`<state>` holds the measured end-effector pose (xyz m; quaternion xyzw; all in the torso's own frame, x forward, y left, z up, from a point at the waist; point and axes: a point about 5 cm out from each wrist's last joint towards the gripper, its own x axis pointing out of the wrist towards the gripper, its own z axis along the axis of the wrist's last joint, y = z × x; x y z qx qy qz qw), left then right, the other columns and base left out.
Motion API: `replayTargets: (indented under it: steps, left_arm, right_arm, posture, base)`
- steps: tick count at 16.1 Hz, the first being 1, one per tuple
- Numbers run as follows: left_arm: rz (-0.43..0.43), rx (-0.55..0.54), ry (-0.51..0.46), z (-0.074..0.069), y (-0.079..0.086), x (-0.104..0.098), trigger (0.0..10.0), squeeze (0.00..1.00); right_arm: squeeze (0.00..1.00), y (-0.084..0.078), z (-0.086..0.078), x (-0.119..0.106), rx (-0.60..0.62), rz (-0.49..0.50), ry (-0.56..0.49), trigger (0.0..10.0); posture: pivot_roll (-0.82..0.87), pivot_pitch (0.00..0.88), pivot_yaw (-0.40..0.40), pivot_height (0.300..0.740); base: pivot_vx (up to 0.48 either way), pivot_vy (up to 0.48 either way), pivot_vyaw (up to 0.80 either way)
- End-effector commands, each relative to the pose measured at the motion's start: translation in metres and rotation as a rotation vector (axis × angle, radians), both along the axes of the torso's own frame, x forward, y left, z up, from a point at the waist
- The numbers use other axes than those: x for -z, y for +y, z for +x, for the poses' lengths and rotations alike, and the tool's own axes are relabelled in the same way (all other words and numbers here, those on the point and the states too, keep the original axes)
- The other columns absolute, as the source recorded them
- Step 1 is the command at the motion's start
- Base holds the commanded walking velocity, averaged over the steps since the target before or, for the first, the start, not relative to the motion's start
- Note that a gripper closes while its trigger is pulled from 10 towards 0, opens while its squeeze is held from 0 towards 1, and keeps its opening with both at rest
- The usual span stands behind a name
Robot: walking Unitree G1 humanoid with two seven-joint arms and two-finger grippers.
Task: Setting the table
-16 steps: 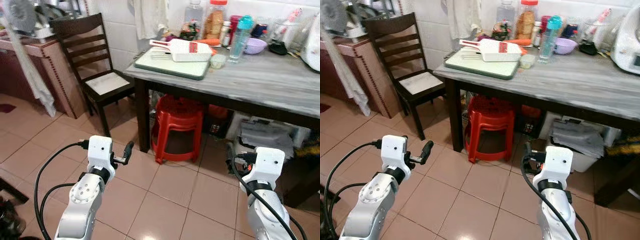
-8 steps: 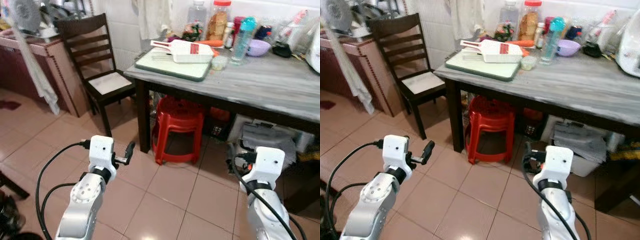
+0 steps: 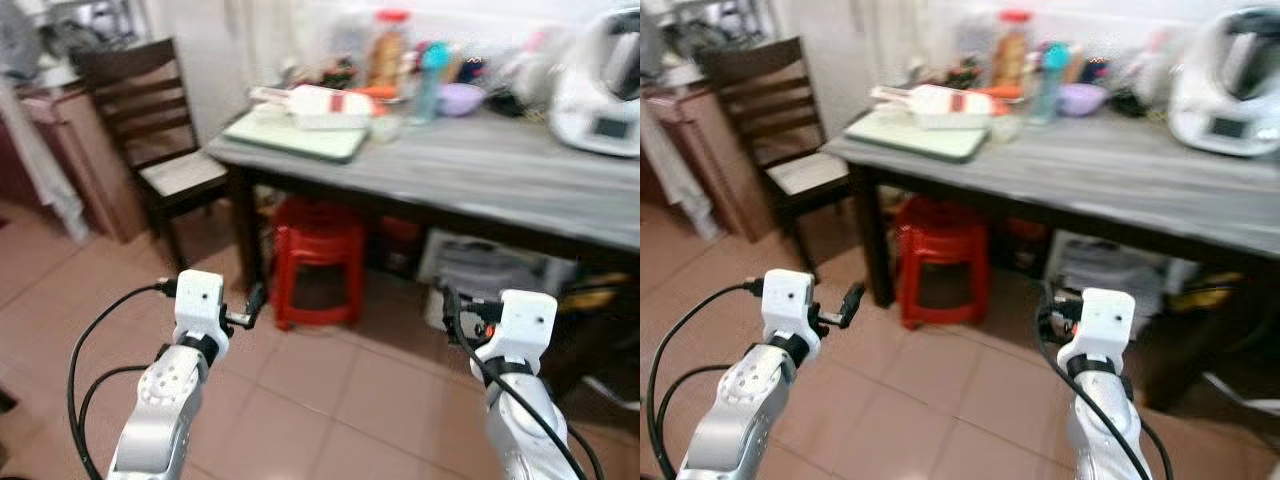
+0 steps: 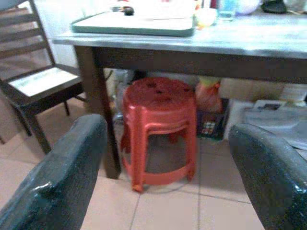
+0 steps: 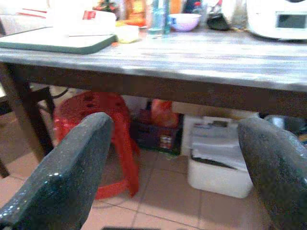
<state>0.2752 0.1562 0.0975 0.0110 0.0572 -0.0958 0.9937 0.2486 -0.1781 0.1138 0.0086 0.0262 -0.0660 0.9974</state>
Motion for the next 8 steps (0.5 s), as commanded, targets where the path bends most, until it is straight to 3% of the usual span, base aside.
replayTargets:
  steps: [1,6,8]
  left_arm:
    - [-0.005,0.016,-0.007,0.0023,-0.0052,-0.0018,10.0,0.0]
    - [-0.005,0.012,-0.01,0.0025,-0.0052,-0.0017,10.0,0.0]
    - [-0.006,0.013,-0.011,0.0027,-0.0053,-0.0017,10.0,0.0]
  right_arm:
    - [0.0,-0.0054,-0.0003,-0.0015,0.015,-0.013,-0.002,10.0]
    - [0.0,-0.0065,0.0004,-0.002,0.013,-0.013,-0.007,10.0]
    - [0.0,-0.006,0.0007,-0.0021,0.012,-0.012,-0.008,10.0]
  posture:
    - [-0.05,0.0,0.001,0.74]
    - [-0.05,0.0,-0.002,0.74]
    - [-0.05,0.0,-0.002,0.74]
  base:
    - [0.0,-0.319,-0.8]
    - [0.0,-0.322,-0.75]
    - [0.0,-0.322,-0.21]
